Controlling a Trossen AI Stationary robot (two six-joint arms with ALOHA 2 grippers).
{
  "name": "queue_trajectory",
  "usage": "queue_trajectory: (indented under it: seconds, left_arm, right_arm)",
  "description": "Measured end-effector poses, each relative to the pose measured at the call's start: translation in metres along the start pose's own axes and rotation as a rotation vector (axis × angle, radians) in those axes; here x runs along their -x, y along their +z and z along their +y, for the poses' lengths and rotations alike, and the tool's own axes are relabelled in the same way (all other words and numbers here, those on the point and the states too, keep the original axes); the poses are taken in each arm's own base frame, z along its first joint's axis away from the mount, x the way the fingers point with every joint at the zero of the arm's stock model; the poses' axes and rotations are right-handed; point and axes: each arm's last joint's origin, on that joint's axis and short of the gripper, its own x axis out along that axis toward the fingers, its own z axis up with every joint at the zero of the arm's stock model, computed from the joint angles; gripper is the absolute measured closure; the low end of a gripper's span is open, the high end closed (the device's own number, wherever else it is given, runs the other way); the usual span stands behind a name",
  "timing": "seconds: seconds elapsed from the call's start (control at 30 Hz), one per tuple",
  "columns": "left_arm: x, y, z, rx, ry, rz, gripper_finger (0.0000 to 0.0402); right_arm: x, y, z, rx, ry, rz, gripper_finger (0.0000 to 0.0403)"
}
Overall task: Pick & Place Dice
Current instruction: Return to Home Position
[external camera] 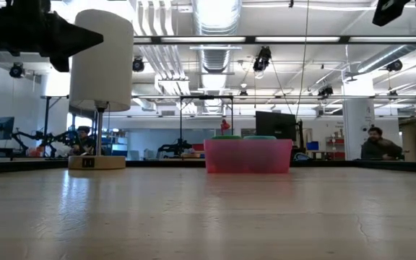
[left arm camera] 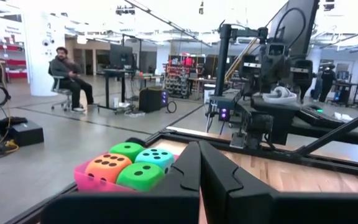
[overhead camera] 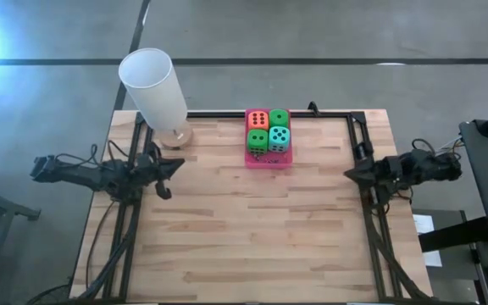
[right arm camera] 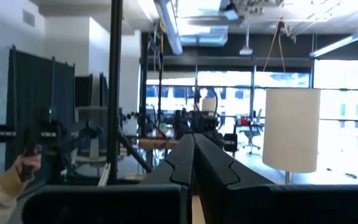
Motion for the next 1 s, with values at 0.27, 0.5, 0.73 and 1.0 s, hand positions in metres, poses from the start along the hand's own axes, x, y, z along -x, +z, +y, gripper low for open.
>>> queue_trajectory:
  seconds: [0.27,0.5,0.73,1.0]
  left_arm:
    - [0.007,0.003,0.004,-0.009,-0.007,-0.028,0.0401]
    - [0.017,0.002,0.009,-0.018,-0.007,-0.024,0.0401]
    - [0.021,0.005,0.012,-0.034,-0.012,-0.046,0.0401]
    - [0.019,-0.014,0.01,-0.065,-0.014,-0.008,0.0401]
  right_arm:
    - [0.003,-0.001,0.0,0.001,0.014,-0.014,0.0394]
    - [0.005,-0.001,0.0,-0.001,0.025,-0.026,0.0394]
    - [0.005,-0.002,0.0,-0.001,0.025,-0.021,0.0394]
    - [0.003,-0.018,0.001,-0.001,0.022,0.034,0.0394]
